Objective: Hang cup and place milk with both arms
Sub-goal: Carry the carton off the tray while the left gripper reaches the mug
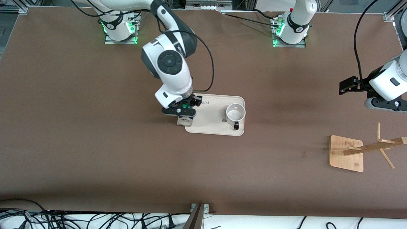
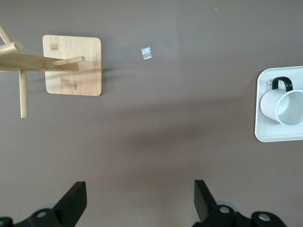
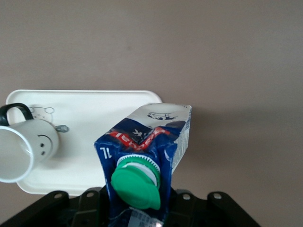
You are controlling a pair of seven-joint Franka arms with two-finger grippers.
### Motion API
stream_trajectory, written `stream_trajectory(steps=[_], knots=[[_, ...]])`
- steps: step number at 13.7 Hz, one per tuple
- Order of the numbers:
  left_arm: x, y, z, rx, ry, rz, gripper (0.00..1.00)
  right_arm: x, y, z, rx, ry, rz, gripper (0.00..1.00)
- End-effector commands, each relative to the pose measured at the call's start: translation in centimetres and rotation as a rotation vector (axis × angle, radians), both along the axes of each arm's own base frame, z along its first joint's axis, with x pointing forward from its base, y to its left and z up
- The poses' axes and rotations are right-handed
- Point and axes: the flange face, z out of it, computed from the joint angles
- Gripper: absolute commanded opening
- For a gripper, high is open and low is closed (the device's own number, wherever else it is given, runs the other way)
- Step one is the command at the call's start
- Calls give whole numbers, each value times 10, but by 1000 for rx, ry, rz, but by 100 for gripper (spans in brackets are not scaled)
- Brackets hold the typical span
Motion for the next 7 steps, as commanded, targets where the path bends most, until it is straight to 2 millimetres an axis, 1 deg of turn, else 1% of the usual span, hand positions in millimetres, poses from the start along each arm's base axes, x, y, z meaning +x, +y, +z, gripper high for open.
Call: stream_trajectory(steps=[1,2,3,4,5,7], knots=[[5,0,6,0,-5,35,100,23,-75,32,10,48,112,20],[3,0,7,5,-1,49,100,35,-113,38,49,63,152,20],[-1,-8,5,4,26,47,100,44,-152,41,98,77,195,20],[-4,-22,3,4,52,42,100,50,-189,37,117,91,232,20],[-8,-31,-5,3,83,37,100,53,-221,31,125,101,261,20],[-13,-56,-18,-17,137,30,100,54,-269,24,136,115,290,20]])
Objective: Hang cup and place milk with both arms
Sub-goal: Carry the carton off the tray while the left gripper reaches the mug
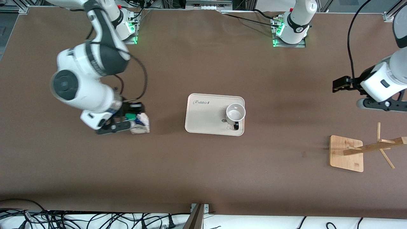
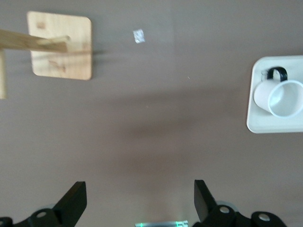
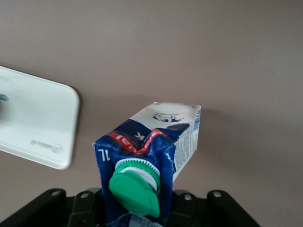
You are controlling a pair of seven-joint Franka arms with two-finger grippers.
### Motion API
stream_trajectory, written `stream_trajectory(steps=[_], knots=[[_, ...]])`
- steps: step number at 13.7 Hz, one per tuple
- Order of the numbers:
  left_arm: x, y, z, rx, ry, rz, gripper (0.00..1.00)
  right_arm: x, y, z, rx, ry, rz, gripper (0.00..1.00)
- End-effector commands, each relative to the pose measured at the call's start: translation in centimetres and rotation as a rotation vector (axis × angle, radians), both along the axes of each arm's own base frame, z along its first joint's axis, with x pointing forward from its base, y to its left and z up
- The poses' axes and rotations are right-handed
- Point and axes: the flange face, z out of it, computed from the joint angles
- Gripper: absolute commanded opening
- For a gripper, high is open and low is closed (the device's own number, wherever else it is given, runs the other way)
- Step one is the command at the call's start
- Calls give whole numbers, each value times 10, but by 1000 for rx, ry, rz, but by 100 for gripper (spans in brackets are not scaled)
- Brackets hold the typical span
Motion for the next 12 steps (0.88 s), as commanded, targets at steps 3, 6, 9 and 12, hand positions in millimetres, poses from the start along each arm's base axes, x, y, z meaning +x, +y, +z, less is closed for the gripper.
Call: stream_trajectory(steps=[3,6,9,12], knots=[[11,-60,-43,-45,71,90,100,-20,-89,-24,72,58,58,21],[23,-144,-73,-36,-19,198,100,-34,-136,-58,114,81,82,21],[26,-221,-111,-49,-101,263,100,-41,-152,-85,123,20,28,21],[1,-304,-152,81,-213,342,100,-40,-151,-91,115,18,-59,21]])
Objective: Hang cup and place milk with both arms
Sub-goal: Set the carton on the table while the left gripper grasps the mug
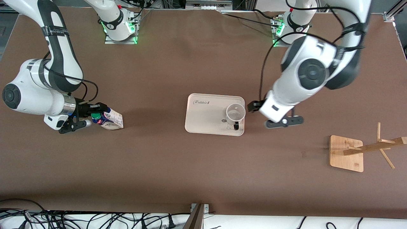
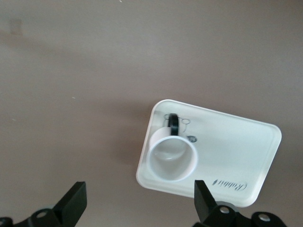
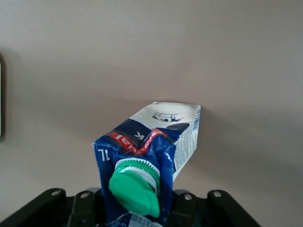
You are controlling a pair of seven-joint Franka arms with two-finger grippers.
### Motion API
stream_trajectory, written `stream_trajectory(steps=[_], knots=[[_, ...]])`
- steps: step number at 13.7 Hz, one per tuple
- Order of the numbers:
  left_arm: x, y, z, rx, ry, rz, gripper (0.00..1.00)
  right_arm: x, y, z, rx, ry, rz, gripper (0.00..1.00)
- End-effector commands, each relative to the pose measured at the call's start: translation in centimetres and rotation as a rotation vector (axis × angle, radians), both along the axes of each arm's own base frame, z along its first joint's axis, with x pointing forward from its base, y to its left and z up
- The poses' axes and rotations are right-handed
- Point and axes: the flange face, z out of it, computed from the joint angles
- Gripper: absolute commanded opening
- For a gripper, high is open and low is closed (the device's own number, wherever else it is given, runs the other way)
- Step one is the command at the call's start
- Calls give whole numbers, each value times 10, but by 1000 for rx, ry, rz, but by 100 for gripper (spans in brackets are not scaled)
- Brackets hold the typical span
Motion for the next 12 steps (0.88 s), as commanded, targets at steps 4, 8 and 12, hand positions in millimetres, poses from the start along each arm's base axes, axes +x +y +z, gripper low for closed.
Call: stream_trajectory(steps=[4,8,12], knots=[[-26,-86,-69,199,-162,50,100,-8,12,7,-10,9,-154,21],[-40,-119,-124,183,-188,-36,100,-10,11,1,-11,16,-140,27],[-50,-131,-141,220,-206,-40,100,-8,13,-1,-16,25,-150,100]])
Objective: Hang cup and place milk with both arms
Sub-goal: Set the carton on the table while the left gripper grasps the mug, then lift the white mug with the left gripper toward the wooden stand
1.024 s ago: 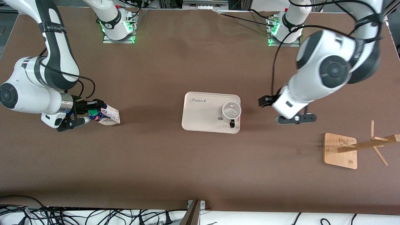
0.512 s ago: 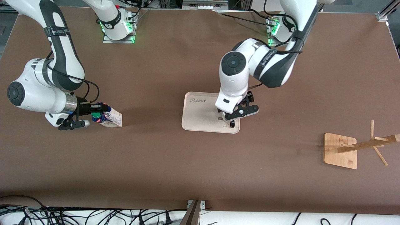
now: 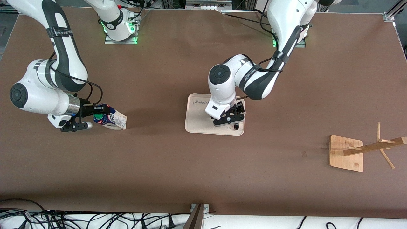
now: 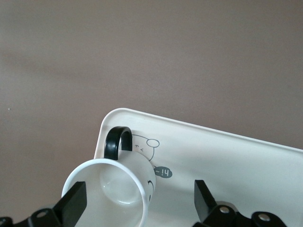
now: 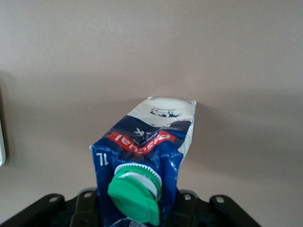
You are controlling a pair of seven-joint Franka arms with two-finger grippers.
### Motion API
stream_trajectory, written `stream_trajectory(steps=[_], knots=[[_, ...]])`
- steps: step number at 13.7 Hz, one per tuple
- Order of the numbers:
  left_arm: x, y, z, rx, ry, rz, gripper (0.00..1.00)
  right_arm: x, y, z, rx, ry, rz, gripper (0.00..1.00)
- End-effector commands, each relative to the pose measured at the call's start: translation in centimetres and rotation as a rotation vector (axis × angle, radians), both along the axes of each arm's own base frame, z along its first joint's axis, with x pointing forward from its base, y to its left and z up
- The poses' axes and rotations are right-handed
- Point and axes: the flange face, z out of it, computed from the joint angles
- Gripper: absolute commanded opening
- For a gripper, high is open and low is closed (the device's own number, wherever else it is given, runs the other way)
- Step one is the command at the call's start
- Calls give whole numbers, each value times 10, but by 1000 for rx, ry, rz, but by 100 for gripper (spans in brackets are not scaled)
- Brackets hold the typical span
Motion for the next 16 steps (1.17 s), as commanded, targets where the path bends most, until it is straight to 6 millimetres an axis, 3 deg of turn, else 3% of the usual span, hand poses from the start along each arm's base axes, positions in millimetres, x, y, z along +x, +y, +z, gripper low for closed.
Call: stream_trajectory(steps=[1,3,4,5,7,9,11,13,15,16], knots=[[-12,-12,-9,47,-33,-13,100,-3,3,8,5,-12,-21,100],[-21,-18,-29,71,-17,-36,100,-1,3,12,5,-18,-19,100],[-24,-17,-37,82,-6,-45,95,0,2,16,4,-26,-20,100],[-28,-17,-43,90,5,-54,69,3,1,23,-8,-38,-11,100],[-31,-16,-49,100,15,-67,27,8,0,40,-34,-44,0,100],[-32,-17,-56,103,23,-68,6,17,6,71,-87,-52,5,100],[-32,-17,-55,101,22,-67,0,14,20,115,-132,-58,21,100],[-30,-18,-50,96,15,-66,0,-4,37,162,-169,-86,35,100],[-27,-17,-43,91,6,-59,0,-22,32,199,-171,-95,40,100],[-24,-17,-29,84,-8,-50,0,-35,28,222,-170,-106,43,100]])
